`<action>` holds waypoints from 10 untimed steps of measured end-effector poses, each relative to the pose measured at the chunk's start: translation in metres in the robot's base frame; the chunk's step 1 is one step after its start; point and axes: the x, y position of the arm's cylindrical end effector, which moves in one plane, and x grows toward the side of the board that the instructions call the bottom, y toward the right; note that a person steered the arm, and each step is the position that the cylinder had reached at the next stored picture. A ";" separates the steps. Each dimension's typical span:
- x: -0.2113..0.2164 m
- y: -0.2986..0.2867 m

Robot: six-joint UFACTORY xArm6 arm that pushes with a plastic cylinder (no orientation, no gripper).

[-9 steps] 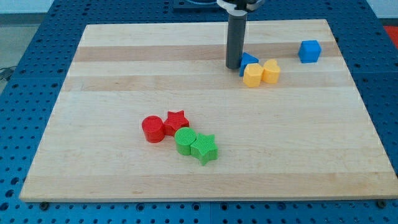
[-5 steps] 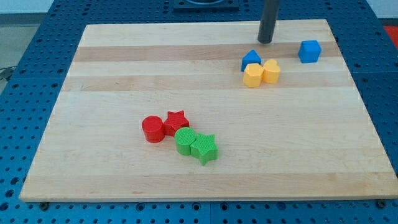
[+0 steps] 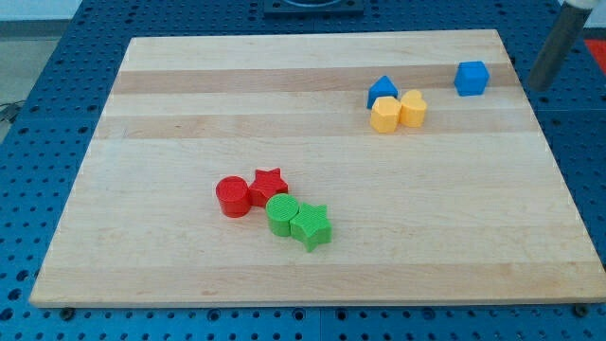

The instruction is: Move the blue cube to the top of yellow heart

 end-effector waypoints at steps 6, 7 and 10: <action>-0.007 -0.120; 0.001 -0.060; -0.065 -0.080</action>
